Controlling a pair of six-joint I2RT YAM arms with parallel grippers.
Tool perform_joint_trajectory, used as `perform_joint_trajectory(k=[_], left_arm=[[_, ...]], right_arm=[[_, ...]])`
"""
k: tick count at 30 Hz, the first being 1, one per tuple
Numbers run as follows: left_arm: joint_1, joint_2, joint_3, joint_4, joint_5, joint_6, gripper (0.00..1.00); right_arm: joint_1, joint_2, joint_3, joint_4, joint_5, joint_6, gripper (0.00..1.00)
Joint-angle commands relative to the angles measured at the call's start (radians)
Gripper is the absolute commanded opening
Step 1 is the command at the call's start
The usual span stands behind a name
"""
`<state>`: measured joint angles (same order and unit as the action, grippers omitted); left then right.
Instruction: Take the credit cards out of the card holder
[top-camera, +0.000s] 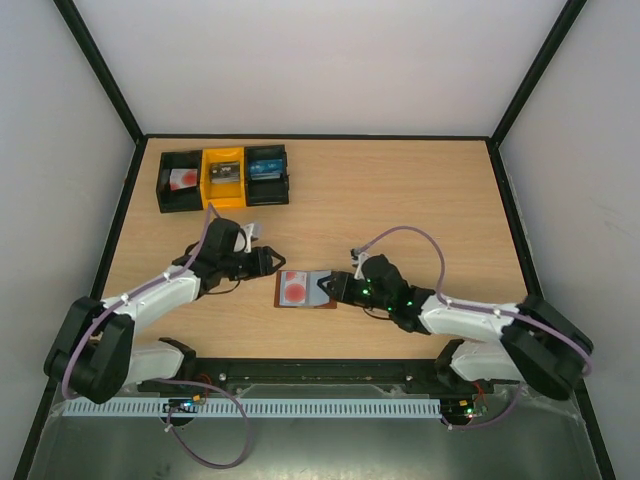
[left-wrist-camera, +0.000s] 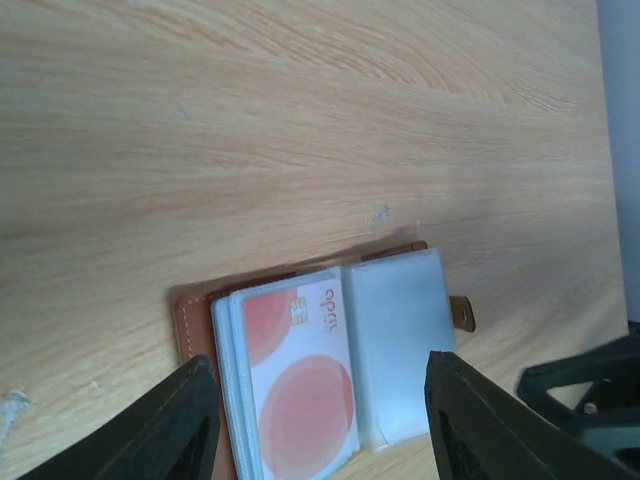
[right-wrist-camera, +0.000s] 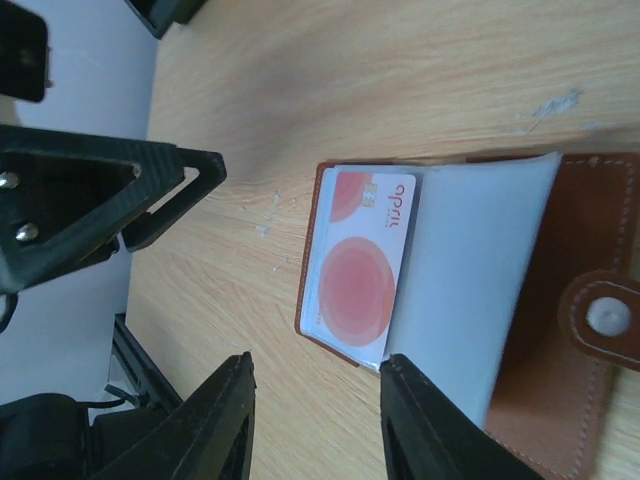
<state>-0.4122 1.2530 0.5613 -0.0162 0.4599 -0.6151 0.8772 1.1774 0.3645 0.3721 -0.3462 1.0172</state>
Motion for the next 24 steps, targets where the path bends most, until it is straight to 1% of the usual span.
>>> perform_joint_trajectory(k=[1, 4, 6, 8, 11, 15, 20, 24], left_arm=[[-0.011, -0.017, -0.05, 0.087, 0.06, -0.041, 0.56], [-0.019, -0.02, -0.1, 0.141, 0.077, -0.073, 0.51], [-0.027, -0.017, -0.125, 0.166, 0.08, -0.086, 0.45], [-0.033, -0.012, -0.147, 0.188, 0.076, -0.104, 0.42], [-0.049, 0.0, -0.184, 0.242, 0.08, -0.138, 0.41], [-0.082, 0.029, -0.195, 0.28, 0.077, -0.154, 0.4], [-0.095, 0.068, -0.221, 0.331, 0.057, -0.176, 0.25], [-0.107, 0.096, -0.236, 0.351, 0.015, -0.172, 0.19]], right_arm=[[0.001, 0.14, 0.065, 0.121, -0.06, -0.008, 0.32], [0.002, 0.246, 0.089, 0.166, -0.093, -0.004, 0.28], [0.001, 0.299, 0.1, 0.194, -0.118, 0.0, 0.25], [0.0, 0.341, 0.106, 0.215, -0.122, -0.001, 0.24], [0.001, 0.396, 0.112, 0.252, -0.135, -0.015, 0.22], [0.0, 0.456, 0.13, 0.265, -0.131, -0.038, 0.21], [-0.001, 0.521, 0.134, 0.293, -0.117, -0.046, 0.17], [-0.013, 0.553, 0.12, 0.297, -0.085, -0.065, 0.16]])
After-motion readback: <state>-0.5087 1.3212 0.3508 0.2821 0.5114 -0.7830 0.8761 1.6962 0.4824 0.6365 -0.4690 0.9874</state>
